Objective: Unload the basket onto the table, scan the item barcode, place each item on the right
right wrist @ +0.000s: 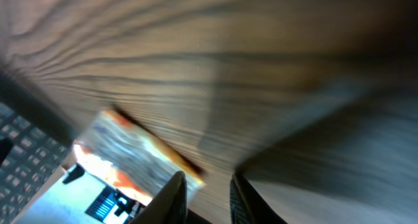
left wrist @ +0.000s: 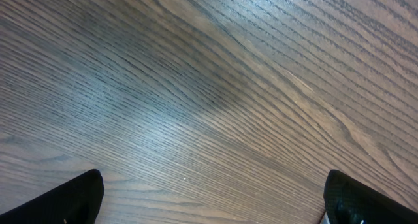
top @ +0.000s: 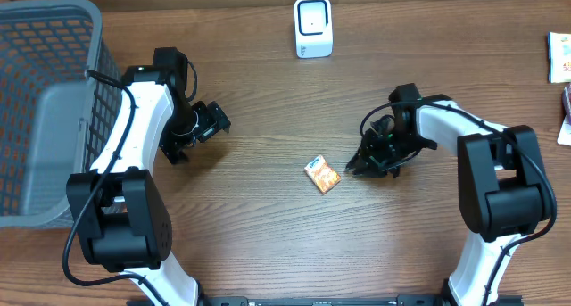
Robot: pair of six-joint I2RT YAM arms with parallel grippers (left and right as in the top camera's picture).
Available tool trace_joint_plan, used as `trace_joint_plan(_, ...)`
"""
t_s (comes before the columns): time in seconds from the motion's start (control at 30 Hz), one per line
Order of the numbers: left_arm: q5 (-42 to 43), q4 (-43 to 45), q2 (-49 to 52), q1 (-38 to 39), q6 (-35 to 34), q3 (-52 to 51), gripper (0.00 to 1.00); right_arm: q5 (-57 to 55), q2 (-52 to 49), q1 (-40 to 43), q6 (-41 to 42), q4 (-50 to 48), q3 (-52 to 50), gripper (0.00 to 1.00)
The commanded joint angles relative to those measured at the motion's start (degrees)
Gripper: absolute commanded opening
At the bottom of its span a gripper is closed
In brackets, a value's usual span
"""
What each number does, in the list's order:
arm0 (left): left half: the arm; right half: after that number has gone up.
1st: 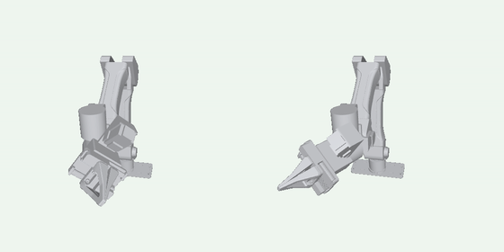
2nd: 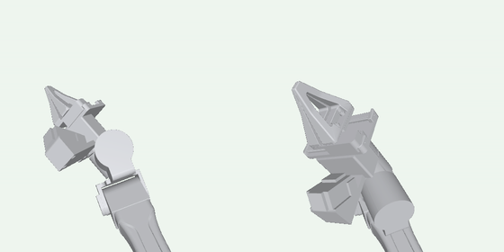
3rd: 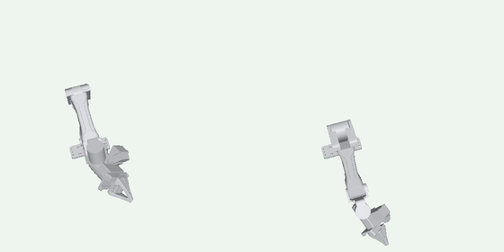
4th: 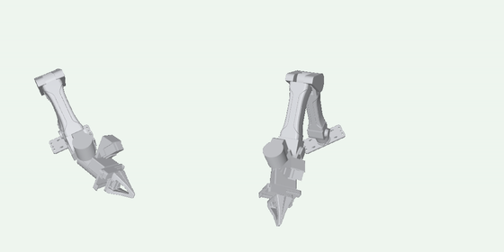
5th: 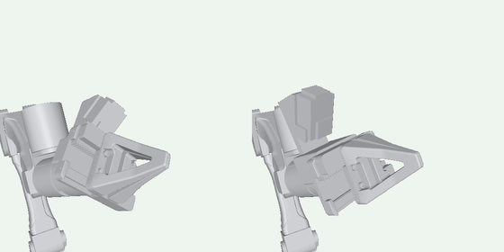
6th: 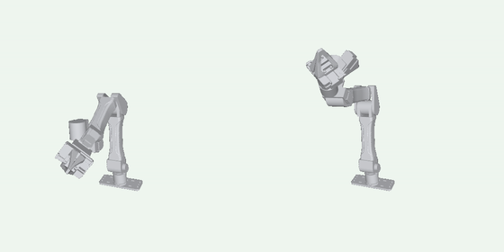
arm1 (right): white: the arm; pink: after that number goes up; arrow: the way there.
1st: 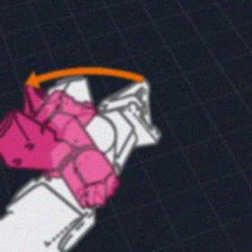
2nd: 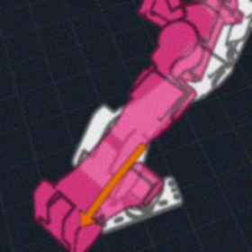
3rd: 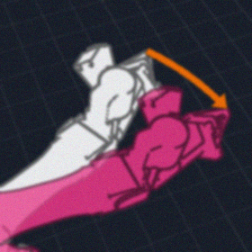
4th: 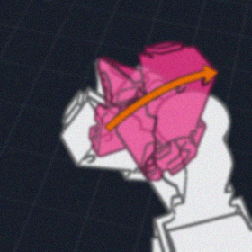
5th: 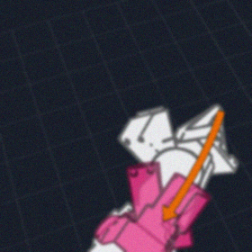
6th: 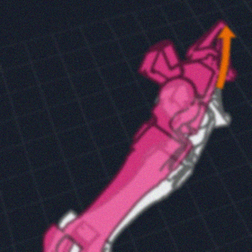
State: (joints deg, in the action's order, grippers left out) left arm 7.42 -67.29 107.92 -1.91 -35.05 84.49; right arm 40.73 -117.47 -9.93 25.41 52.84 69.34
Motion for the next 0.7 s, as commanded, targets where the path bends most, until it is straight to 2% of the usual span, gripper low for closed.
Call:
trace_joint_plan(0.0, -0.39, 0.13, 0.2, 0.07, -0.72, 1.18, 1.0, -5.11, 1.66, 1.49, -6.43, 4.39, 3.65, 0.29)
trace_joint_plan(0.07, -0.37, 0.04, 0.2, 0.07, -0.7, 1.18, 1.0, -5.03, 1.88, 1.49, -11.91, 8.22, 6.95, 0.34)
trace_joint_plan(0.13, -0.37, 0.07, 0.2, 0.07, -0.72, 1.18, 1.0, -2.62, 1.88, 0.63, -18.93, 11.96, 10.6, 0.45)
trace_joint_plan(0.2, -0.28, 0.24, 0.2, 0.07, -0.74, 1.18, 1.0, -2.16, 1.88, -0.66, -20.87, 11.91, 11.54, 0.48)
trace_joint_plan(0.43, -0.31, 0.42, 0.2, 0.07, -0.76, 1.18, 1.0, -11.04, 1.68, -11.45, -20.72, 7.43, 11.3, 0.56)
trace_joint_plan(0.53, -0.31, 0.46, 0.2, 0.07, -0.79, 1.18, 1.0, -12.07, 1.64, -15.72, -20.41, 5.51, 11.3, 0.56)
trace_joint_plan(0.67, -0.42, 0.5, 0.2, 0.07, -0.96, 1.18, 1.0, -18.93, 1.62, -17.44, -16.37, 5.55, 11.26, 0.54)
